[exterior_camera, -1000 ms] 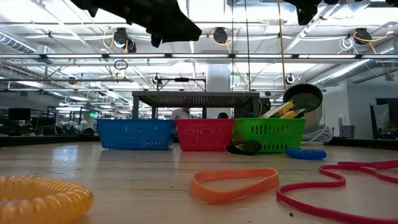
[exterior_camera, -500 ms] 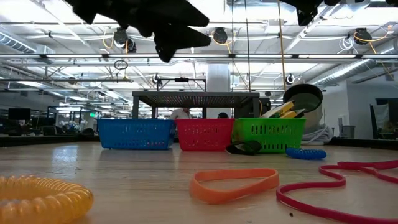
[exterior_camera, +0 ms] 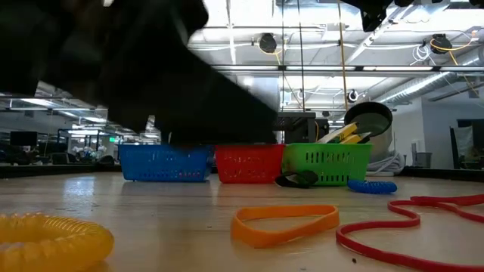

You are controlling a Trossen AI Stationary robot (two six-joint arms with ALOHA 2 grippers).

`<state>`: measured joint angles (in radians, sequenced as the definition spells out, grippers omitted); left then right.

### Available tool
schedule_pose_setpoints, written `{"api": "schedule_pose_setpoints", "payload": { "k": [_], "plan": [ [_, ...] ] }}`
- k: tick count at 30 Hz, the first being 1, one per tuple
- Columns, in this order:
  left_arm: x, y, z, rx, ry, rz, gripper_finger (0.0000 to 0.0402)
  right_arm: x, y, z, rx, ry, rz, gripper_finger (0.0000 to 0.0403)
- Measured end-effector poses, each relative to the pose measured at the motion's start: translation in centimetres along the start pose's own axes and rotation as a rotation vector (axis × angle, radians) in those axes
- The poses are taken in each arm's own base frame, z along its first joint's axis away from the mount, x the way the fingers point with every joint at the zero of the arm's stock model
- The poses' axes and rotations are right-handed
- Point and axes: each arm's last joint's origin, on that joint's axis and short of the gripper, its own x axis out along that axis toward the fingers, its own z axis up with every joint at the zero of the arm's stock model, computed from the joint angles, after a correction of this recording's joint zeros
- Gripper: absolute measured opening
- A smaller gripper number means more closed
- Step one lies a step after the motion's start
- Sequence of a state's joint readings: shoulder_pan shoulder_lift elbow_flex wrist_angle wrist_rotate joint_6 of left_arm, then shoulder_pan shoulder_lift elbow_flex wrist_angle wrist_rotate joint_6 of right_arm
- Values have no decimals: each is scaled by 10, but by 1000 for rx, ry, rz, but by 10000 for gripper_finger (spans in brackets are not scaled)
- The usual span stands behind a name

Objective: Pick & Place Office Desk Supplies
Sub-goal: Put the orange rubber band into the red bin

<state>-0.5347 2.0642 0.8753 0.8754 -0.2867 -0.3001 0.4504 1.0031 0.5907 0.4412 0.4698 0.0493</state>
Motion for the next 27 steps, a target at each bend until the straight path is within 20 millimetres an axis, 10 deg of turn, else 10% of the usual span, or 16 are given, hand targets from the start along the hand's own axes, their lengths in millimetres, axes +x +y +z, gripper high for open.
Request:
{"api": "schedule_pose_setpoints", "payload": {
  "k": [27],
  "plan": [
    [7,11,-47,33,230,55,191,0,0,0,-7,-2,0,100]
  ]
}}
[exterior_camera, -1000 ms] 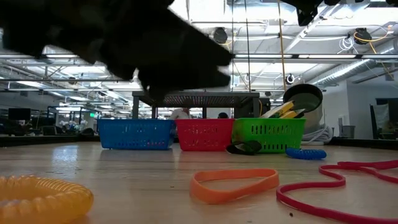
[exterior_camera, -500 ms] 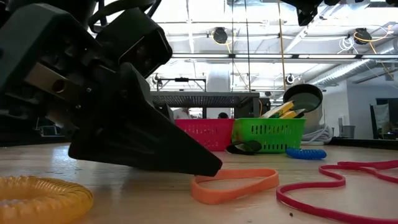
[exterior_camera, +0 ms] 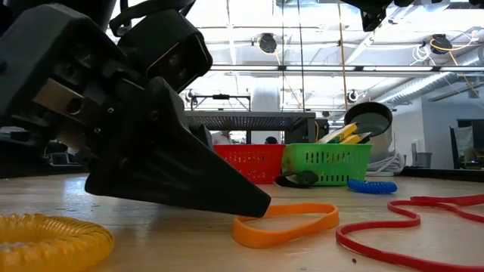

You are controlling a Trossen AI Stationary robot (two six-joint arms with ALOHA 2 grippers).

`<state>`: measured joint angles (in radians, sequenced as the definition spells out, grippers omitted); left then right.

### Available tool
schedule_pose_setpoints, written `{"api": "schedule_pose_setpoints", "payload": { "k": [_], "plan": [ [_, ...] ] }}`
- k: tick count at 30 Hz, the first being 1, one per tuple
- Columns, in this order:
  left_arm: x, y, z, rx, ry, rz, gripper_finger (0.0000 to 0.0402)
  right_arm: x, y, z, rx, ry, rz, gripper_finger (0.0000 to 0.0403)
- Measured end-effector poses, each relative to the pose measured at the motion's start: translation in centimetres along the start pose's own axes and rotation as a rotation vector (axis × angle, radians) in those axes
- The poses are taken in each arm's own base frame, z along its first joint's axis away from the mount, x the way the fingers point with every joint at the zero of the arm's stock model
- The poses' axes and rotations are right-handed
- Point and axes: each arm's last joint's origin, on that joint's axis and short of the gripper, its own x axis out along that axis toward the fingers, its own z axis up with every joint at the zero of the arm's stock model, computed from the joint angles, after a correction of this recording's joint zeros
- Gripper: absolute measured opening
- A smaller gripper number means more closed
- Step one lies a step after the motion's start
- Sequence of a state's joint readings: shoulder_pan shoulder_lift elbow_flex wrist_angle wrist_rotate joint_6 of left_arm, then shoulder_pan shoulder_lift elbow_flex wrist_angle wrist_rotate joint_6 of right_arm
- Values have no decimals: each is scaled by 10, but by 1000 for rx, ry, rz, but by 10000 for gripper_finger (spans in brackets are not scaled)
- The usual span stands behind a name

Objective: Pick & Place Office Desk Supplies
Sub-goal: Put the orange rubber band into the red bin

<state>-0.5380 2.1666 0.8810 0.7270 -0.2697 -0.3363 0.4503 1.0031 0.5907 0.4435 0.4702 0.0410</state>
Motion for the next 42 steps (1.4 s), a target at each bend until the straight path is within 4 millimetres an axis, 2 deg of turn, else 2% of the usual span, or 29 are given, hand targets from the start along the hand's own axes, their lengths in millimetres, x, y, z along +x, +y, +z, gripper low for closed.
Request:
{"api": "schedule_pose_setpoints", "payload": {
  "k": [3,5,8,12,14,24,36,42],
  "plan": [
    [1,2,0,-13,2,10,184,0,0,0,0,0,0,100],
    [1,4,0,-25,4,14,165,0,0,0,0,0,0,100],
    [2,8,-1,-51,19,7,116,0,0,0,0,1,0,100],
    [4,16,0,-86,41,-17,33,0,0,0,-1,3,0,100],
    [4,18,1,-90,44,-26,10,0,0,0,-1,3,0,100],
    [5,18,18,-63,-131,-116,3,0,0,0,-1,3,0,100],
    [6,21,22,-80,-117,-205,8,0,0,-1,-3,7,-1,100],
    [6,21,20,-70,-89,-205,34,0,0,-1,-3,7,-1,100]
  ]
}}
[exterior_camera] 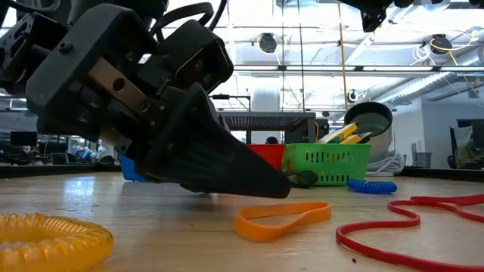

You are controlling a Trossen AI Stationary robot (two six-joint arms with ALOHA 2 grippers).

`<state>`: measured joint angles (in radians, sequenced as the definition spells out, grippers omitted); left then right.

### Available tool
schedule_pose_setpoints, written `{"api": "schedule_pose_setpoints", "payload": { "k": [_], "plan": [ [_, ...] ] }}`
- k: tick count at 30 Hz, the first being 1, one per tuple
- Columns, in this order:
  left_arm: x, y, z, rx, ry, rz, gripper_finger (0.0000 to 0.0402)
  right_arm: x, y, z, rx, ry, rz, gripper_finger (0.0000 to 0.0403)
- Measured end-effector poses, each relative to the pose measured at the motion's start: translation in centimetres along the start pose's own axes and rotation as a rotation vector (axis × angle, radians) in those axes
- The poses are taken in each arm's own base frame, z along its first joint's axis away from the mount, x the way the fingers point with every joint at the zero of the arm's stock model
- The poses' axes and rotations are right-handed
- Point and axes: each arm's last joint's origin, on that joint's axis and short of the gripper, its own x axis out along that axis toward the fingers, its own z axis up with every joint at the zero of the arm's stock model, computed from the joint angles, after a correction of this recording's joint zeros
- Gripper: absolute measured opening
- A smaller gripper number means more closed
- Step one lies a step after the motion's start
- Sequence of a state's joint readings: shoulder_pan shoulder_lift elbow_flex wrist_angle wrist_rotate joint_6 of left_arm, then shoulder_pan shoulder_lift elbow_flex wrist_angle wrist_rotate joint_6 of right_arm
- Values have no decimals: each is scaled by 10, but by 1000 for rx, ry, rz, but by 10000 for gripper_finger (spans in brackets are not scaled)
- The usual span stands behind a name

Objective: Pick & Place Office Desk Supplies
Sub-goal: Put the orange rubber band into the red bin

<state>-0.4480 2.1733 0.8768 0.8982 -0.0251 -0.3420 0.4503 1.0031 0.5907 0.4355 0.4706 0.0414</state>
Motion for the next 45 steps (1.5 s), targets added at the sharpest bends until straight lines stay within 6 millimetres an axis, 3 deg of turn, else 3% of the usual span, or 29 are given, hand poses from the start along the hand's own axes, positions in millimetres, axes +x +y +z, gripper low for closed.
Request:
{"api": "schedule_pose_setpoints", "payload": {
  "k": [10,17,24,27,31,33,40,45],
  "plan": [
    [0,1,-6,-11,59,47,92,0,0,0,0,0,0,100],
    [-1,3,-13,-19,143,86,97,0,0,0,0,0,0,100],
    [9,0,-5,-96,224,128,97,0,0,0,0,0,-1,100],
    [12,-2,0,-114,240,140,79,0,0,0,0,0,-1,100],
    [15,-3,3,-81,230,134,13,0,0,0,0,0,-1,100],
    [15,-3,5,-76,208,121,10,0,0,0,0,0,0,100],
    [17,-5,25,4,46,5,3,0,0,0,0,0,-1,100],
    [1,-8,68,87,-98,1,2,0,0,0,-1,1,-1,100]
  ]
}}
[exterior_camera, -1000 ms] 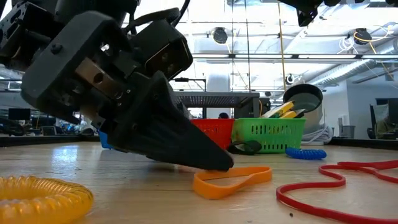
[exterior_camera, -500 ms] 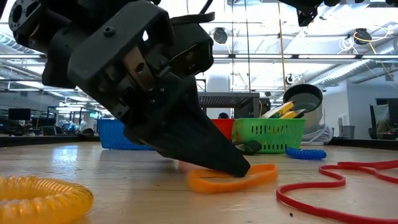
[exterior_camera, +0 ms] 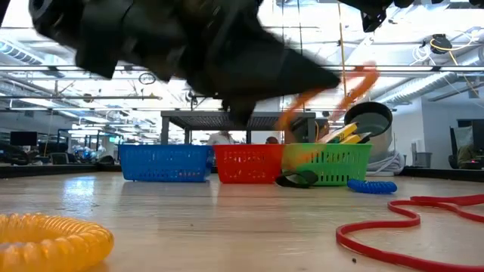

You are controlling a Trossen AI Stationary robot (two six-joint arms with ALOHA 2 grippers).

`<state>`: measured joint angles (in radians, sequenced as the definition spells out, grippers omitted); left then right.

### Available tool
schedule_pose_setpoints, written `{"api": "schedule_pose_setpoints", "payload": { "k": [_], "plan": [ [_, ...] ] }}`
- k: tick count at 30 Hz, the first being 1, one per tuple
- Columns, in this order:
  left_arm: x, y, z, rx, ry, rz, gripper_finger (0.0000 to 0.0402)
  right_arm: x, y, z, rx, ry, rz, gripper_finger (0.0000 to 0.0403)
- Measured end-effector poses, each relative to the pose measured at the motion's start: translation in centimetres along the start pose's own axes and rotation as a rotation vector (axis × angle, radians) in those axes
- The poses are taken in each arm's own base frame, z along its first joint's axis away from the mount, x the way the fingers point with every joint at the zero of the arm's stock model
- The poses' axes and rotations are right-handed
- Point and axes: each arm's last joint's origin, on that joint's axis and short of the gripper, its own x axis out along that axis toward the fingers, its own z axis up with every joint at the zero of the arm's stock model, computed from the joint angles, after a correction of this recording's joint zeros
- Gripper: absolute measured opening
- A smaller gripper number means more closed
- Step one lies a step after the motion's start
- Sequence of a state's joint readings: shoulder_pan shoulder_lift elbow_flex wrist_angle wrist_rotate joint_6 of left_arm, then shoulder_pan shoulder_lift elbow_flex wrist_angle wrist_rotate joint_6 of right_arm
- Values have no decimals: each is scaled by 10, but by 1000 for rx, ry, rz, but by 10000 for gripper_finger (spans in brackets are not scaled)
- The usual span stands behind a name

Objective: Pick & Place Office Desk Supplies
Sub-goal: Put the orange rubber band into the red bin

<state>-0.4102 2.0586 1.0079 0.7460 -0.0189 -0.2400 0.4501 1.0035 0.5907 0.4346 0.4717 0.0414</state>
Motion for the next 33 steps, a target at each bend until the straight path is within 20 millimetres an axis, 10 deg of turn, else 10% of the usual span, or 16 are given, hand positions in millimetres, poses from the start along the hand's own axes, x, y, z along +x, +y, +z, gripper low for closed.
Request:
{"api": "schedule_pose_setpoints", "payload": {
  "k": [16,33],
  "plan": [
    [-97,22,114,351,7,516,1,0,0,0,22,4,-3,100],
    [-140,140,119,85,152,592,7,0,0,0,22,2,-3,100]
  ]
}}
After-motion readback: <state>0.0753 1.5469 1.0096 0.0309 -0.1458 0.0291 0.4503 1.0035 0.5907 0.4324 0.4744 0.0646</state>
